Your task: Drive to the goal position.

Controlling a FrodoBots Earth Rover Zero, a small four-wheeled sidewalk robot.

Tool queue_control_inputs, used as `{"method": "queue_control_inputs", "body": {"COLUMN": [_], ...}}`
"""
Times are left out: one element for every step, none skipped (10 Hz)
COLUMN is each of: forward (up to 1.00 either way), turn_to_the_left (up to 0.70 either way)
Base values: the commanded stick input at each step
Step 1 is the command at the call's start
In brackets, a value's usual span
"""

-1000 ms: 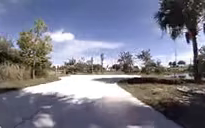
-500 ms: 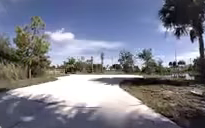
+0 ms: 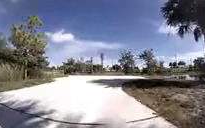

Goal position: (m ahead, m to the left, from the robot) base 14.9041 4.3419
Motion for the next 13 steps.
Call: {"method": "queue_control_inputs", "body": {"forward": [0.85, 0.85, 0.85, 0.85, 0.85, 0.85, 0.85, 0.85, 0.85, 0.85, 0.85, 0.85, 0.85], "turn_to_the_left": [0.0, 0.0, 0.0, 0.0, 0.0, 0.0, 0.0, 0.0, 0.0, 0.0, 0.0, 0.0, 0.0]}}
